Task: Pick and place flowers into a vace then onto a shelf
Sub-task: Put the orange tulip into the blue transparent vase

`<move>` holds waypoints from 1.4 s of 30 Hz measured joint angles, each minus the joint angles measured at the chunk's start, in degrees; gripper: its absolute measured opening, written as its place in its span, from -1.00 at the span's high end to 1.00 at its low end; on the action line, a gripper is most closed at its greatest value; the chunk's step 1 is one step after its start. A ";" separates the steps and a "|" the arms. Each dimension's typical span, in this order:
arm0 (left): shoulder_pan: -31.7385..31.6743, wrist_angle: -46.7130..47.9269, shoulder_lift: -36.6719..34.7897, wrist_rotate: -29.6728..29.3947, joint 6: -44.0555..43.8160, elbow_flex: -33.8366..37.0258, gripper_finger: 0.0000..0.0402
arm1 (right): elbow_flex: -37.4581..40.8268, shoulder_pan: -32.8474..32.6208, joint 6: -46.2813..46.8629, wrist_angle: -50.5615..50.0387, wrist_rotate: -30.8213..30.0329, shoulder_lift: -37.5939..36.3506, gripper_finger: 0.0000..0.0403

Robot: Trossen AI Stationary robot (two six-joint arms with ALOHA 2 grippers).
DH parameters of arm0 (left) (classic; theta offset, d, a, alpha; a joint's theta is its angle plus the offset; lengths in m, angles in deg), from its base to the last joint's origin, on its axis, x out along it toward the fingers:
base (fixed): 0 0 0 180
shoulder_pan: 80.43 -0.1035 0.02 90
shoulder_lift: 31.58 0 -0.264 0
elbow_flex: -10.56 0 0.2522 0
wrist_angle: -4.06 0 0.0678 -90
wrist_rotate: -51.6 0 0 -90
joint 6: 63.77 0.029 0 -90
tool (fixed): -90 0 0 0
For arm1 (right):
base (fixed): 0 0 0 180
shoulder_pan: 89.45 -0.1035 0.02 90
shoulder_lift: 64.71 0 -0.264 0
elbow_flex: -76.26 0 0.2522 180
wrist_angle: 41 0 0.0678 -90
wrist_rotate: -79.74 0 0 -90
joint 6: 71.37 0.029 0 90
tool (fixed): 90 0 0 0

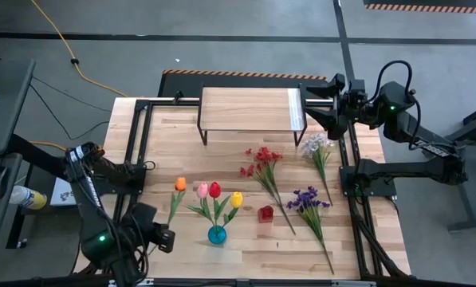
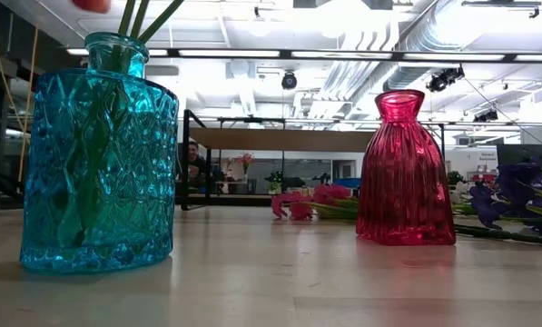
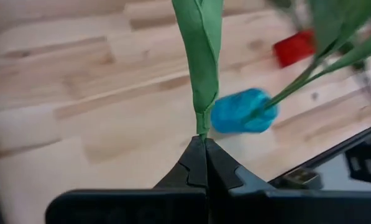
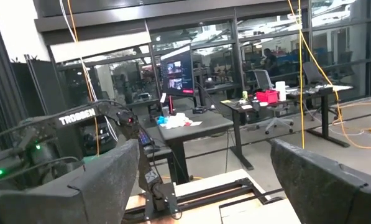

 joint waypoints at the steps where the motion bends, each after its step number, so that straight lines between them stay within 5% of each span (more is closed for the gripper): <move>1: -0.02 0.09 0.01 -1.08 0.32 -0.26 0.90 | -0.02 -0.01 0.41 0.00 0.01 0.00 -0.76; 6: 0.00 -0.02 0.00 -1.55 1.32 -1.98 0.90 | 0.00 -0.02 1.93 -0.03 0.62 0.00 -0.76; 19: -0.09 0.04 0.00 -16.41 6.34 -5.03 0.90 | -0.02 -0.02 4.46 -0.47 3.68 0.02 -0.76; 28: -0.07 -0.81 0.00 -35.20 16.37 -10.21 0.90 | -0.02 -0.02 4.46 -0.60 3.94 0.02 -0.76; 32: -0.11 -6.77 -0.02 -46.60 28.26 -10.82 0.90 | -0.02 -0.02 4.46 -0.86 4.77 0.02 -0.76; 36: -0.53 -18.10 1.27 -56.00 50.63 -10.82 0.90 | 0.00 -0.02 3.86 -1.10 4.84 0.02 -0.76; 42: -3.50 -38.11 5.41 -56.59 80.86 -10.80 0.90 | -0.01 -0.02 2.86 -1.10 3.70 0.06 -0.76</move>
